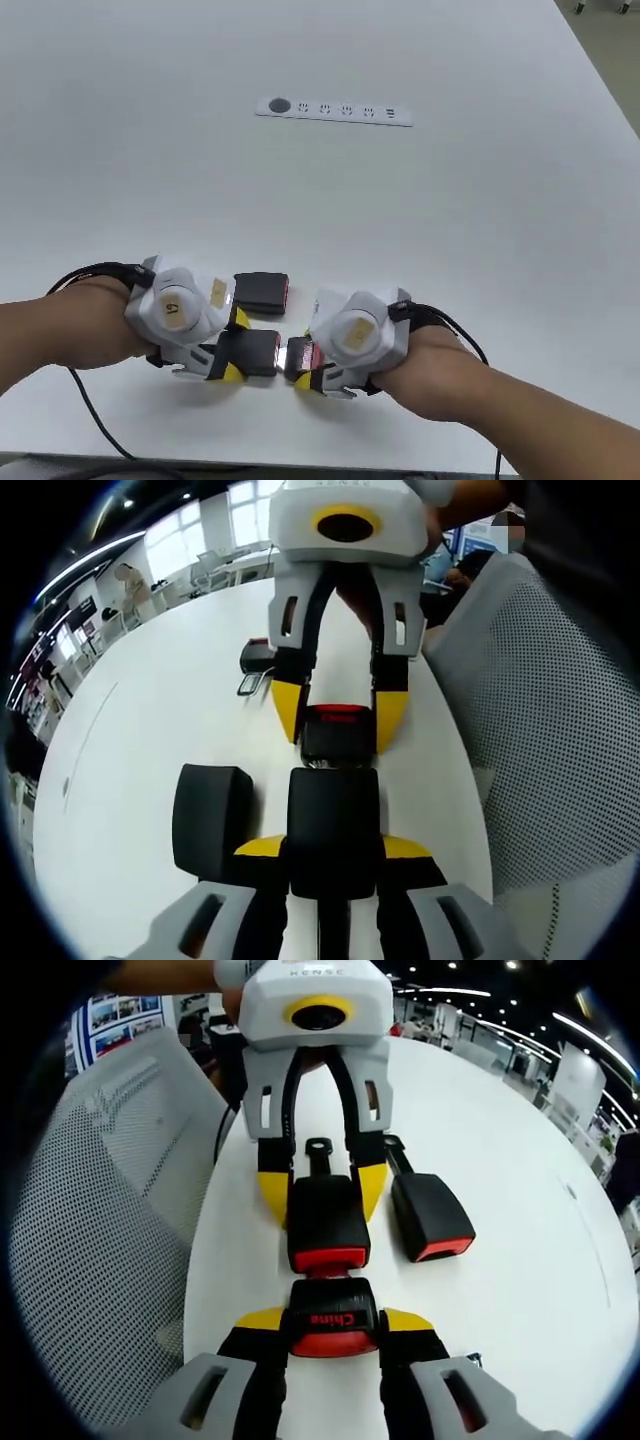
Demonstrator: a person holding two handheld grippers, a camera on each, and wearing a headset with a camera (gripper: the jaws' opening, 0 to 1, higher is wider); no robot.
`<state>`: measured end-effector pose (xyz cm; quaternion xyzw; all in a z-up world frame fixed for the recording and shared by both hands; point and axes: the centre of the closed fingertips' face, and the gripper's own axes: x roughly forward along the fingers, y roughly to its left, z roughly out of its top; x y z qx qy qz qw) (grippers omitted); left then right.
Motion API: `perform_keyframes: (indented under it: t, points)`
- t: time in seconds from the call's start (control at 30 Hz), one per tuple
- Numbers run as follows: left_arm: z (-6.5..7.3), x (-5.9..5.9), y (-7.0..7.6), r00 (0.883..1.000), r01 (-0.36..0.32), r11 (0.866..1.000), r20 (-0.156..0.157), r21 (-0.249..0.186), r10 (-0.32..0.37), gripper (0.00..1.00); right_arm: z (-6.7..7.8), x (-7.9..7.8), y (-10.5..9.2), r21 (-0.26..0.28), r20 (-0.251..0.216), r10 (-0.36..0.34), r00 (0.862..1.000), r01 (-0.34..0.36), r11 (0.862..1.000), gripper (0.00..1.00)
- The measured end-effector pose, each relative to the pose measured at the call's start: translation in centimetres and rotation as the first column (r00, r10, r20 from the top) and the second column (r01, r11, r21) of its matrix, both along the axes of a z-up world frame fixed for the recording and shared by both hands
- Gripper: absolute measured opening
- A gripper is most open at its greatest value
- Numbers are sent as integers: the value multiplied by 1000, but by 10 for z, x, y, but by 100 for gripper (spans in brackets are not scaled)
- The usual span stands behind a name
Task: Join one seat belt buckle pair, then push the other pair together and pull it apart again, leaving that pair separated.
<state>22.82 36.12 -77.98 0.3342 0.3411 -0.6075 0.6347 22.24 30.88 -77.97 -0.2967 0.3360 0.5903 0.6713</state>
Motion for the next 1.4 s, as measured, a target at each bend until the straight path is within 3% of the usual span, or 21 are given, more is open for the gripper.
perform_keyframes:
  t: [0.2, 0.43, 0.5, 0.6, 0.73, 0.9, 1.1, 1.27, 1.4]
  points:
    - [-1, 0, 2, 1000, -4, 1000, -21, -2, 4, 35, -4, -1, -2, 2, -26, -13, 1000, 13, 1000, 33]
    - [-1, -2, 7, 999, -43, 999, -30, -7, 43, 42, -2, 2, -3, 9, -3, -24, 1000, 24, 1000, 42]
    - [4, -3, 6, 999, -49, 999, -18, -15, 49, 45, 2, 2, -3, 20, 3, -25, 1000, 25, 999, 43]
    - [17, -4, 2, 997, -73, 996, -28, -59, 71, 45, 10, -1, -4, 33, -1, -27, 1000, 27, 999, 41]
    - [40, -3, -5, 998, -58, 995, 2, -76, 58, 45, 25, -1, -11, 49, 3, -33, 999, 33, 998, 39]
    - [50, 17, -9, 997, -53, 995, 47, -83, 57, 45, 40, 16, -25, 63, 39, -58, 998, 55, 996, 37]
    - [47, 46, -13, 995, -50, 997, 80, -56, 55, 45, 34, 45, -53, 38, 76, -101, 992, 98, 994, 36]
    - [41, 64, -19, 996, -57, 997, 73, -45, 60, 45, 35, 65, -77, 14, 101, -126, 987, 126, 992, 36]
    - [33, 78, -14, 996, -56, 998, 71, -25, 58, 45, 32, 78, -95, -7, 110, -149, 983, 151, 989, 35]
